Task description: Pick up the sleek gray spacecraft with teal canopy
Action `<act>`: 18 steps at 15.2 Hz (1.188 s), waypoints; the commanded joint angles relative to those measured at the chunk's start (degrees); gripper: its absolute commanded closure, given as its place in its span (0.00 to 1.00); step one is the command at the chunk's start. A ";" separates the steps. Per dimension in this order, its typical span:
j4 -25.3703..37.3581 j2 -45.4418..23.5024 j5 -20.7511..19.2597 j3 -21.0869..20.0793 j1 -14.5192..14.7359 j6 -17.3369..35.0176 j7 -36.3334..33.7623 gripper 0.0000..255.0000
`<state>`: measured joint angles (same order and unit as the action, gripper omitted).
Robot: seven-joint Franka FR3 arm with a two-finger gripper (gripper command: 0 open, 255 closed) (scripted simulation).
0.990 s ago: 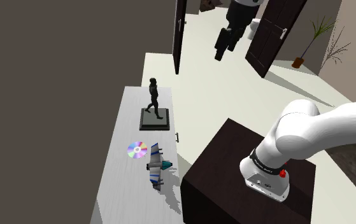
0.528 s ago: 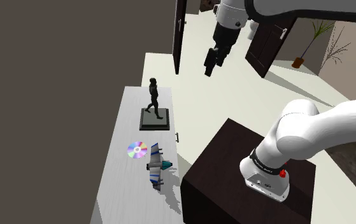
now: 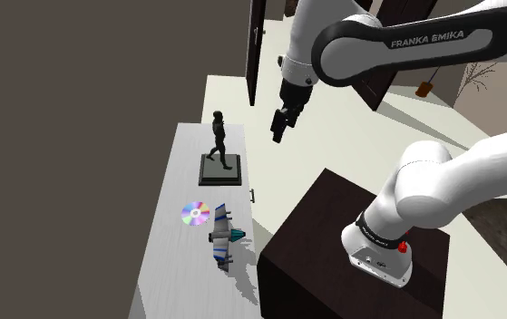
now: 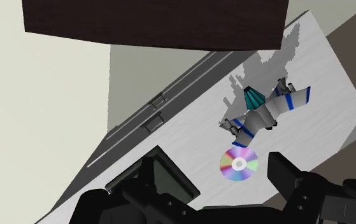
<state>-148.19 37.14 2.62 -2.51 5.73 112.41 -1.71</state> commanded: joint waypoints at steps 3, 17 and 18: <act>-2.79 -5.56 2.18 -0.25 1.74 7.14 1.29 0.00; -4.74 -32.94 14.55 -2.39 9.74 32.04 9.75 0.00; -4.30 -35.22 15.87 -2.71 10.27 33.57 10.78 0.00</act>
<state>-152.50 3.66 17.10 -4.80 15.29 144.50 8.27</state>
